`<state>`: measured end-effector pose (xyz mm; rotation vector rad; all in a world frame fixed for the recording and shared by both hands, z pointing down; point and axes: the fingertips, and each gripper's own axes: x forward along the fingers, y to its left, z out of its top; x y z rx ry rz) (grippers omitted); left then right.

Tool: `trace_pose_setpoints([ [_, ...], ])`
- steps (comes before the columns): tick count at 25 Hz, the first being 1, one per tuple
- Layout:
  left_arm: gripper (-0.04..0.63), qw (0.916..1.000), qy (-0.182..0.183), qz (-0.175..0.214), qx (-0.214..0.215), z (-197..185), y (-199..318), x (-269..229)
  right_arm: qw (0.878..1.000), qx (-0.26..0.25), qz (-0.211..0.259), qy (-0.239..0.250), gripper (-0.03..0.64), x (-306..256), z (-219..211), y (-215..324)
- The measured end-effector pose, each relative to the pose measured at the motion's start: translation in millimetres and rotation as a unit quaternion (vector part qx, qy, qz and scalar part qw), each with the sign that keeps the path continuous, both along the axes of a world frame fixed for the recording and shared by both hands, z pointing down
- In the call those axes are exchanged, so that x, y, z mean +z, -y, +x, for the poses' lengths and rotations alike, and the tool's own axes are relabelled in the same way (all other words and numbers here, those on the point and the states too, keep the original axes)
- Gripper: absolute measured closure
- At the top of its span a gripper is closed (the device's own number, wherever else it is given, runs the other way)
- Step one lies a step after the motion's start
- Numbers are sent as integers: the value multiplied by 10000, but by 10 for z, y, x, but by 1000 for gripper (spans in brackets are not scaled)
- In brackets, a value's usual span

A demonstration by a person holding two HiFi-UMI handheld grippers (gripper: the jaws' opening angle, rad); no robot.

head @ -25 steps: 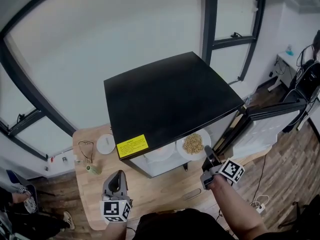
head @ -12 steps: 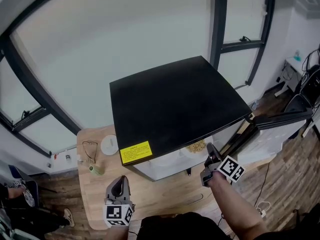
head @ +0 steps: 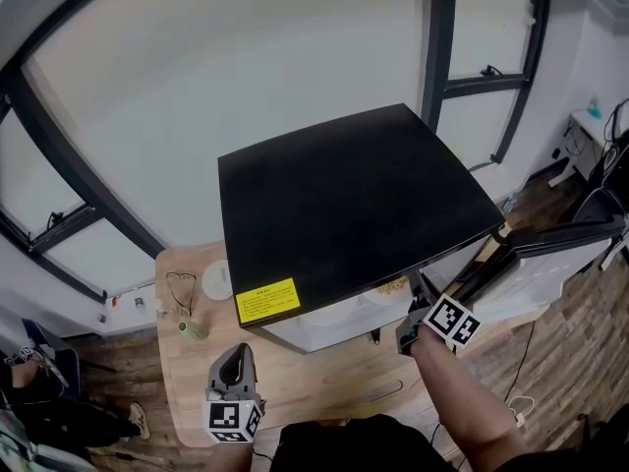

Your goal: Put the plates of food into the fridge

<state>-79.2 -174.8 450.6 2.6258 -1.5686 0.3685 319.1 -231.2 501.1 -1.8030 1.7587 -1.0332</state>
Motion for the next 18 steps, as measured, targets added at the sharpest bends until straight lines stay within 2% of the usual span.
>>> trace_pose_setpoints([
  [4, 592, 10000, -15, 1, -22, 12, 6, 0, 9980, -129, -138, -609, 565, 6, -3, 59],
  [9, 592, 10000, 55, 57, -50, -28, 39, -38, 9887, -439, -471, -1351, 548, 71, -34, 207],
  [14, 592, 9999, 47, 84, -121, -80, 86, -77, 9696, -638, -849, -2205, 543, 77, -53, 341],
  [18, 592, 9999, 56, 116, -73, -39, 101, -103, 9501, -569, -1024, -2891, 537, 67, -16, 324],
])
